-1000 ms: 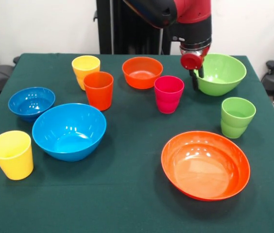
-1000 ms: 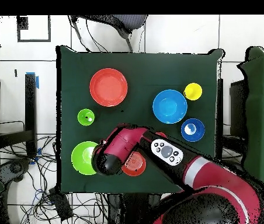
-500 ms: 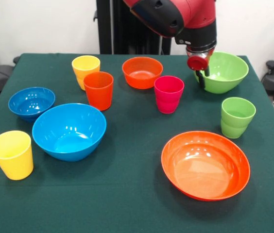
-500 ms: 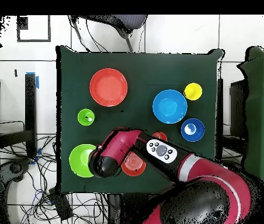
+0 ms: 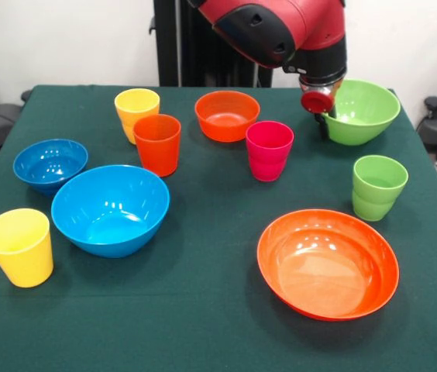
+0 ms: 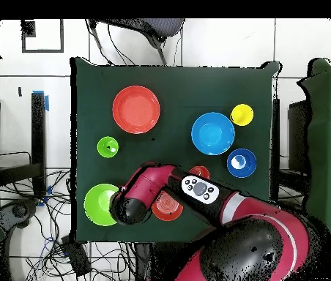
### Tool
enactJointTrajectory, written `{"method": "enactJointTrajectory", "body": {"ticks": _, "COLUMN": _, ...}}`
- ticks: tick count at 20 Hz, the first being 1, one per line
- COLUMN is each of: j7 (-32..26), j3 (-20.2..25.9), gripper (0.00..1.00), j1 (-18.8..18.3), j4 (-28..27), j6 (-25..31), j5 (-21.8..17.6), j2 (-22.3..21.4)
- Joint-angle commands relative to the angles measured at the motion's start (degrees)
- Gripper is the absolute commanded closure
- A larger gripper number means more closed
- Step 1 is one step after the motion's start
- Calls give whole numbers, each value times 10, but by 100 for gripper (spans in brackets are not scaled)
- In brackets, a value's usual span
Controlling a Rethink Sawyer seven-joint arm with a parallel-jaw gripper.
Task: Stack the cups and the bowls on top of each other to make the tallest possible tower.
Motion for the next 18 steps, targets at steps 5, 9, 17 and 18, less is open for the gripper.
{"method": "enactJointTrajectory", "body": {"ticks": 5, "j7": -94, "j3": -26, "gripper": 0, "j1": 9, "j4": -52, "j6": -14, "j5": -46, "j2": 19}}
{"method": "enactJointTrajectory", "body": {"ticks": 9, "j7": -103, "j3": -20, "gripper": 0, "j1": 3, "j4": -51, "j6": -17, "j5": -44, "j2": 22}}
{"method": "enactJointTrajectory", "body": {"ticks": 17, "j7": -113, "j3": -14, "gripper": 0, "j1": -2, "j4": -49, "j6": -19, "j5": -42, "j2": 25}}
{"method": "enactJointTrajectory", "body": {"ticks": 18, "j7": -115, "j3": -13, "gripper": 0, "j1": -3, "j4": -48, "j6": -19, "j5": -41, "j2": 25}}
